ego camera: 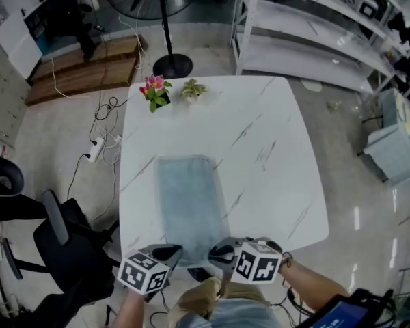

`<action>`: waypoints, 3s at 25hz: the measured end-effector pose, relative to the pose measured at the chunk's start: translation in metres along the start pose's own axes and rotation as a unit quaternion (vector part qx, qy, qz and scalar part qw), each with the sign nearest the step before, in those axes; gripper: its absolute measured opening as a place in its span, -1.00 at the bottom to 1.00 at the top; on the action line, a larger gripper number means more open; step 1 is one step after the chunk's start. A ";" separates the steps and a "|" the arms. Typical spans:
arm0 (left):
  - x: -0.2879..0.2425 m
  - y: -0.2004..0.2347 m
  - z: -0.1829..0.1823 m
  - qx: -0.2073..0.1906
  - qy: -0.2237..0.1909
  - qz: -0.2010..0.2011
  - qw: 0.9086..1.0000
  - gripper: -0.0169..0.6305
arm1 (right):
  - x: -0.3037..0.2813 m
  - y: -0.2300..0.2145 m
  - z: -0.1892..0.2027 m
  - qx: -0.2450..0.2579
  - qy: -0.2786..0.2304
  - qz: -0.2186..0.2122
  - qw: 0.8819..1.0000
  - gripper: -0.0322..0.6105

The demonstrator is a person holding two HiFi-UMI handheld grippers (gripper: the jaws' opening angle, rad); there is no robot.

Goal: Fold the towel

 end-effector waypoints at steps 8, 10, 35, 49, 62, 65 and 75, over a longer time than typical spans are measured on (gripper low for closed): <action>0.033 -0.010 -0.019 0.053 -0.069 -0.028 0.996 -0.92 | 0.077 -0.143 -0.075 -0.012 -0.049 0.049 0.998 -0.29; 0.041 -0.008 -0.029 0.068 -0.088 -0.041 0.993 -0.92 | 0.078 -0.190 -0.084 -0.014 -0.033 0.058 0.998 -0.20; -0.008 0.064 -0.068 0.146 -0.080 -0.099 0.981 -0.92 | -0.007 -0.278 -0.097 -0.084 0.119 -0.221 0.964 -0.65; 0.026 0.038 -0.053 0.131 -0.152 -0.135 0.970 -0.92 | 0.056 -0.143 -0.145 0.199 0.055 0.027 0.978 -0.67; 0.078 -0.007 0.002 0.116 -0.194 -0.154 0.962 -0.92 | 0.036 -0.032 -0.101 0.328 0.057 0.119 0.936 -0.66; 0.078 -0.017 0.014 0.113 -0.194 -0.152 0.963 -0.92 | 0.025 -0.016 -0.081 0.357 0.064 0.138 0.921 -0.66; 0.048 -0.032 0.040 0.114 -0.179 -0.131 0.968 -0.92 | -0.021 -0.005 -0.018 0.392 0.091 0.163 0.901 -0.58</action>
Point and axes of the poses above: the fingertips, and each gripper's own axes: x backward along the fingers, y to its left, z out of its underside, the point moved 4 cm from there along x, backward along the fingers, and after that the axes turned 1 degree about -z, right-handed, at the moved point
